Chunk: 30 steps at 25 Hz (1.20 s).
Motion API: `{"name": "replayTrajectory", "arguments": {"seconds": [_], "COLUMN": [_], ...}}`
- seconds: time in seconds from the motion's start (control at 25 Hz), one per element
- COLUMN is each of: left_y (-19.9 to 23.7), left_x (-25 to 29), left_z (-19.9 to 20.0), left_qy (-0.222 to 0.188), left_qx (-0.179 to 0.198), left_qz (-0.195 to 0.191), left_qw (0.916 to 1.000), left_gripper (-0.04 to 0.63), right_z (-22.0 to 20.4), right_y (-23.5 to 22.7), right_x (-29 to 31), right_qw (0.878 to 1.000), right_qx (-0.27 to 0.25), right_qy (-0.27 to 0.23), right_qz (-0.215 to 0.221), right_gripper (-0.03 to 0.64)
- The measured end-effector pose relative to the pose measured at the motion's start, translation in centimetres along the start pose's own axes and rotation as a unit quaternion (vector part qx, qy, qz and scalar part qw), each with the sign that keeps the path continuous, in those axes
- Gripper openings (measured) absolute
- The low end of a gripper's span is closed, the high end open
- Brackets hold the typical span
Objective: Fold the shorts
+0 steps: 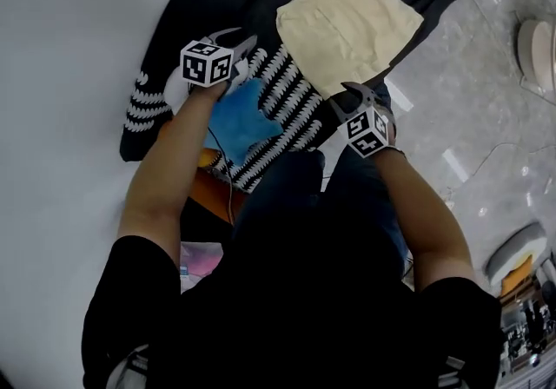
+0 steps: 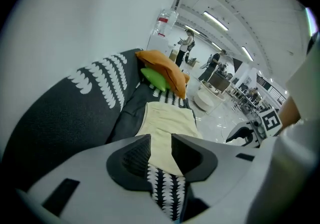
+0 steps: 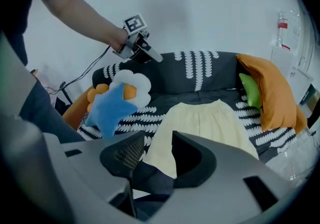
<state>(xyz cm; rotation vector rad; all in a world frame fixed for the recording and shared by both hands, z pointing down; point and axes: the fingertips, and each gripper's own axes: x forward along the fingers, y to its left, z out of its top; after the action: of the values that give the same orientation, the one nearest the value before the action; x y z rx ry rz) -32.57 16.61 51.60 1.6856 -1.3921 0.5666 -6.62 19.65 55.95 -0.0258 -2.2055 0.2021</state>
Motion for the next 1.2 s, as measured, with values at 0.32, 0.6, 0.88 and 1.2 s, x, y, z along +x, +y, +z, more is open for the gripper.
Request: {"name": "replayTrajectory", "arguments": {"seconds": [0.32, 0.6, 0.88, 1.2], "left_y": [3.3, 6.3, 8.3, 12.2], "left_x": [9.2, 15.0, 20.3, 25.1], "left_z": [-2.7, -5.1, -7.6, -8.6], "left_qy": [0.045, 0.069, 0.108, 0.105], "left_qx": [-0.017, -0.039, -0.037, -0.114], "left_qz": [-0.017, -0.020, -0.003, 0.014], "left_qw": [0.9987, 0.9966, 0.9934, 0.9878], "left_gripper": [0.169, 0.181, 0.186, 0.173], "right_z": [-4.0, -8.9, -15.0, -15.5], "right_y": [1.4, 2.8, 4.2, 3.7], "right_x": [7.8, 13.2, 17.1, 18.8], "right_qw": [0.999, 0.991, 0.964, 0.964], "right_qx": [0.000, -0.051, -0.130, -0.149], "right_qy": [0.042, 0.116, 0.226, 0.214], "right_qz": [0.019, 0.049, 0.055, 0.046], "right_gripper": [0.221, 0.245, 0.252, 0.216]}}
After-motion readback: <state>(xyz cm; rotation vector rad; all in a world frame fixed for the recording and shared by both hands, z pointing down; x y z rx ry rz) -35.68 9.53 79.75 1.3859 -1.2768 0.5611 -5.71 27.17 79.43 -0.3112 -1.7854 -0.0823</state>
